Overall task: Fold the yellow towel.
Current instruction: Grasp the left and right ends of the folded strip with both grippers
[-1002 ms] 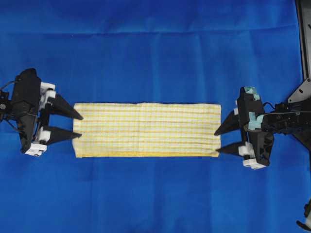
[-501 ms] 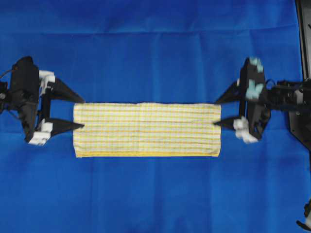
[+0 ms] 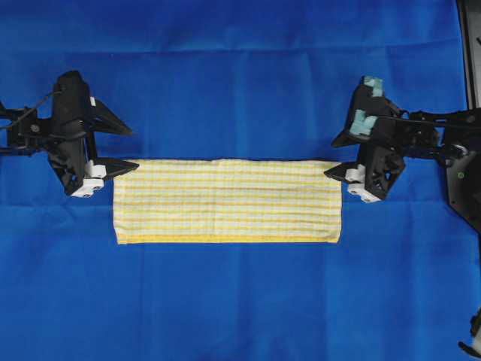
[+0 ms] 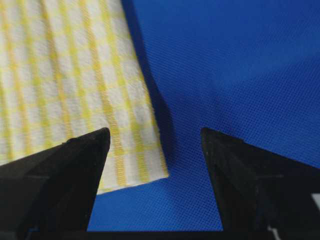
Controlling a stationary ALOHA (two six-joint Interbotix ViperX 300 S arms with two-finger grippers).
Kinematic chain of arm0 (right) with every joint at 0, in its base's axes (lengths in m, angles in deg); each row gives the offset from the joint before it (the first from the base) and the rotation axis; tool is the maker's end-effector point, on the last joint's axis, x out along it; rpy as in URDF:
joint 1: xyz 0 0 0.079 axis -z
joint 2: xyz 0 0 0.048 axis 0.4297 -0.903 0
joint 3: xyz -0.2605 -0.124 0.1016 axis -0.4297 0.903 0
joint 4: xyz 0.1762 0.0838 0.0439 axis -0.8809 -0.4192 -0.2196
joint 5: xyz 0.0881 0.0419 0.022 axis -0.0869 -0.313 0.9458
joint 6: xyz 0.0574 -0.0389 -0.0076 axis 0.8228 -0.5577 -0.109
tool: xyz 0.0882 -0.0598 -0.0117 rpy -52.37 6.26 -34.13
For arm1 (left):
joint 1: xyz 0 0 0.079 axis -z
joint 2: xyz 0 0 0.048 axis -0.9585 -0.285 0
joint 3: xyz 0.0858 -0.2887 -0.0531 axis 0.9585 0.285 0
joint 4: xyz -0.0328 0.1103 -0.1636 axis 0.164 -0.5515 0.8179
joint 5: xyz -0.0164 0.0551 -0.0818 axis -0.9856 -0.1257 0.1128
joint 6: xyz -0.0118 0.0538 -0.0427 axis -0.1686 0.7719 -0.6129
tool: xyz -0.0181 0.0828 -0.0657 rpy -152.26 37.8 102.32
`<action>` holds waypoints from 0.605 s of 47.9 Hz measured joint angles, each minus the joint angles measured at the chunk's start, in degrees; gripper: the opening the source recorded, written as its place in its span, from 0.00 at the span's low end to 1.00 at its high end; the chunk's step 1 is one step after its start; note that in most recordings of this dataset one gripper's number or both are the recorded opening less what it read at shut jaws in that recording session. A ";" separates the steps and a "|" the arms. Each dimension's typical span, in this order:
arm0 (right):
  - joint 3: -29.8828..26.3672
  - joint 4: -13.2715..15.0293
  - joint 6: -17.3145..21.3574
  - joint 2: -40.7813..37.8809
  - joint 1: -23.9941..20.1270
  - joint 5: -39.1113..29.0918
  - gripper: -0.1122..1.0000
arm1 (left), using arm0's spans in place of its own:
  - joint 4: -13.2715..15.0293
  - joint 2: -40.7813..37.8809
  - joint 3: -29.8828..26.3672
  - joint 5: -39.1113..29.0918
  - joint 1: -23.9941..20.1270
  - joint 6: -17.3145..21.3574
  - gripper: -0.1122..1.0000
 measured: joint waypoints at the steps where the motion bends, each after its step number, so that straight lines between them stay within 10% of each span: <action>1: -0.18 0.00 0.00 -0.53 0.00 0.00 0.75 | 0.00 -0.53 -0.09 0.09 0.09 0.00 0.77; 29: -0.62 0.00 0.00 -2.99 0.00 0.18 0.70 | 0.00 -6.77 -2.64 -3.69 2.46 -0.35 0.58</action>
